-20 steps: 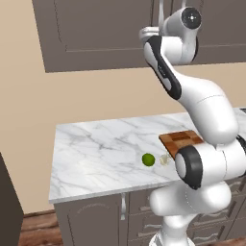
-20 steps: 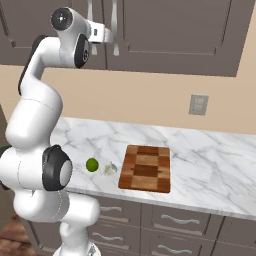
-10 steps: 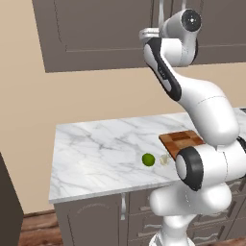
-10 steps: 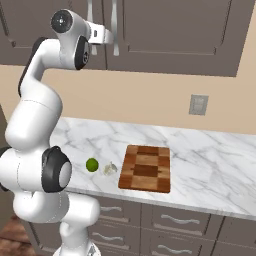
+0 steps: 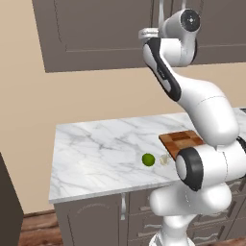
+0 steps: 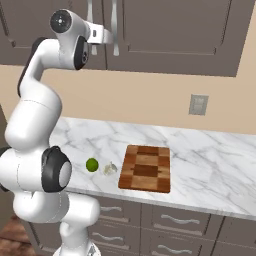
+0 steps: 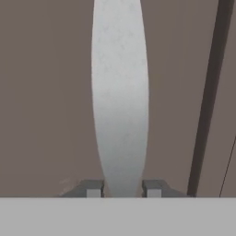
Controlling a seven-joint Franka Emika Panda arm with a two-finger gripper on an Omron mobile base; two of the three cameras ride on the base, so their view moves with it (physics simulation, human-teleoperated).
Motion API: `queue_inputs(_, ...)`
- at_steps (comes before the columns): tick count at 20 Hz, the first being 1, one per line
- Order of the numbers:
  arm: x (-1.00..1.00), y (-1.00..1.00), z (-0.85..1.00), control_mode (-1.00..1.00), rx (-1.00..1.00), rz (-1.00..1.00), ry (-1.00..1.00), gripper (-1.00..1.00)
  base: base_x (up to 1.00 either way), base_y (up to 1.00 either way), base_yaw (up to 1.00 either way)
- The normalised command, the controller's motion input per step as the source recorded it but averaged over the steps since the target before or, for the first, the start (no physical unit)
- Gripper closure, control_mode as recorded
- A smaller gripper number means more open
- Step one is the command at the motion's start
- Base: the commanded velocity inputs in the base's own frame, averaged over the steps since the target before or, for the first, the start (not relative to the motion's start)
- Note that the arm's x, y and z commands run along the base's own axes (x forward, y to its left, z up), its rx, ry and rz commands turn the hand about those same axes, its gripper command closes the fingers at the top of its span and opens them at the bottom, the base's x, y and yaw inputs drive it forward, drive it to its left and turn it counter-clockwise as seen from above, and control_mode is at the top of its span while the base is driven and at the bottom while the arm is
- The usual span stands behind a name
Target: Open the cabinet. Place the bowl and condiment on the counter. Then place the lime and garlic on the cutting board.
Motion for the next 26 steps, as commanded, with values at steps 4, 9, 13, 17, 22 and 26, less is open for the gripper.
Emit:
queue_inputs(4, -0.18, 0.41, 0.0, -1.0, 0.0, 0.11, 0.0, 1.0, 0.0, 0.0, 0.0)
queue_inputs(9, -0.37, 0.5, 0.02, -1.0, 0.0, 0.18, 0.0, 1.0, 0.0, 0.0, 0.0)
queue_inputs(13, -0.43, 0.46, 0.04, -1.0, 0.0, 0.2, 0.0, 1.0, 0.0, 0.0, 0.0)
queue_inputs(17, -0.4, 0.47, 0.07, -1.0, 0.0, 0.2, 0.0, 1.0, 0.0, 0.0, 0.0)
queue_inputs(22, -0.43, 0.55, 0.03, -1.0, 0.0, 0.14, -0.01, 1.0, 0.0, 0.0, 0.0)
queue_inputs(26, -0.4, 0.67, 0.01, -1.0, 0.0, 0.0, -0.02, 1.0, 0.0, 0.0, 0.0)
